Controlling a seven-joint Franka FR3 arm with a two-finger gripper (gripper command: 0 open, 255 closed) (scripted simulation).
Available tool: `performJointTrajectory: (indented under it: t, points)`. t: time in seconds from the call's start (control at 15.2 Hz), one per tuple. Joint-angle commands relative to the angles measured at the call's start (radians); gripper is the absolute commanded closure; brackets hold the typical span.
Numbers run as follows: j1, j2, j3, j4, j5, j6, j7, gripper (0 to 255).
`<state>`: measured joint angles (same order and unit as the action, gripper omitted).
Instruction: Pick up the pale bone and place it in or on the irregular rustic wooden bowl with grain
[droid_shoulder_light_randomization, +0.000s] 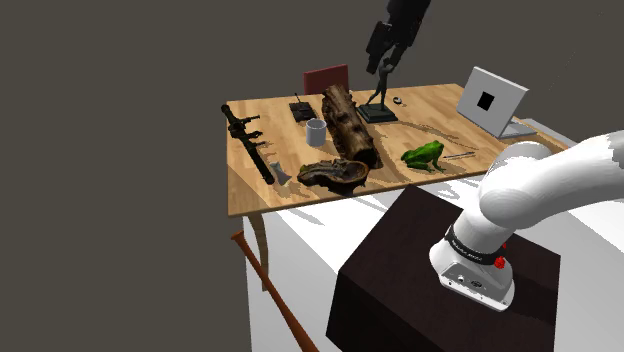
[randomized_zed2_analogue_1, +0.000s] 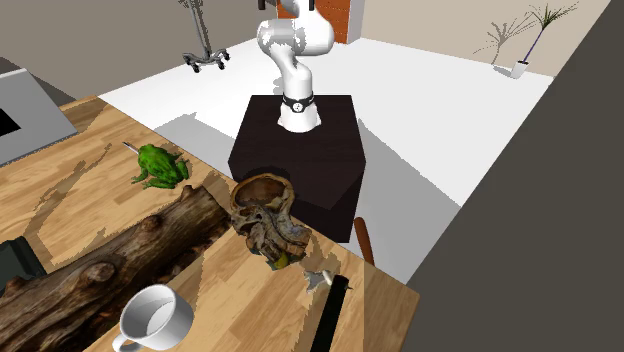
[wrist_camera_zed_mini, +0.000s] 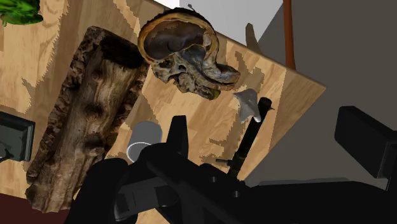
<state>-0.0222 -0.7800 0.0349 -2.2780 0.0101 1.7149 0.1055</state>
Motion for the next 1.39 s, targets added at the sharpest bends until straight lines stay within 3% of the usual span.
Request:
performJointTrajectory:
  t: [0.0,0.66,1.32]
  points:
    - [0.0,0.0,0.0,0.0,0.0,0.0,0.0,0]
    - [0.004,0.259,0.051,-0.066,-0.001,0.294,0.04,0]
    - [-0.001,0.602,0.099,-0.002,-0.045,0.541,0.1,0]
